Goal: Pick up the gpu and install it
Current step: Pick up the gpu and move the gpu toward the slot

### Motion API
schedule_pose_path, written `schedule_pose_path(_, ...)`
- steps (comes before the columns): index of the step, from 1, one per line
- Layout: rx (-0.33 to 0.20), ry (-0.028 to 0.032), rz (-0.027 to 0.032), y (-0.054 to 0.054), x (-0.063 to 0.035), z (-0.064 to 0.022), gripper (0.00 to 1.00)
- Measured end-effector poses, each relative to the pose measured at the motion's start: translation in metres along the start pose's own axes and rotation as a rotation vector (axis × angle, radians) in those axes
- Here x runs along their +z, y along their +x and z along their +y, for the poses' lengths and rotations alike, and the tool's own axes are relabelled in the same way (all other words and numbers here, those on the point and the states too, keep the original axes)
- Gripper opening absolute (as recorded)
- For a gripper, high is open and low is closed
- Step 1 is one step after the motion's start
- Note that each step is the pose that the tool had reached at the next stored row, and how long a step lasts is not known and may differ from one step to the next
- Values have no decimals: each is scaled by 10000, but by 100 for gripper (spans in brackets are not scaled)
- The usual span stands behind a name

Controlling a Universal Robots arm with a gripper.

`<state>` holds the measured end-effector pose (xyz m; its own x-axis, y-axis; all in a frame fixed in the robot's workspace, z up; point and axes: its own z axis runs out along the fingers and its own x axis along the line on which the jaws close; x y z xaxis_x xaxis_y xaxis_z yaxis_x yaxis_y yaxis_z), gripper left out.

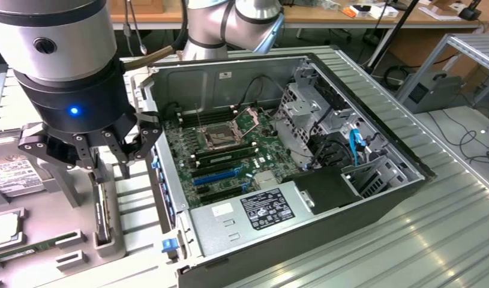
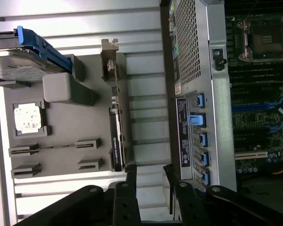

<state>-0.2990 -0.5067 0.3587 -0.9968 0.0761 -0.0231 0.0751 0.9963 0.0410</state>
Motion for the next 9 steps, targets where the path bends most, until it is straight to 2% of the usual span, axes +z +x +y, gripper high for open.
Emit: schedule_pose_path(9,1,-1,-1,21,57,-4,36)
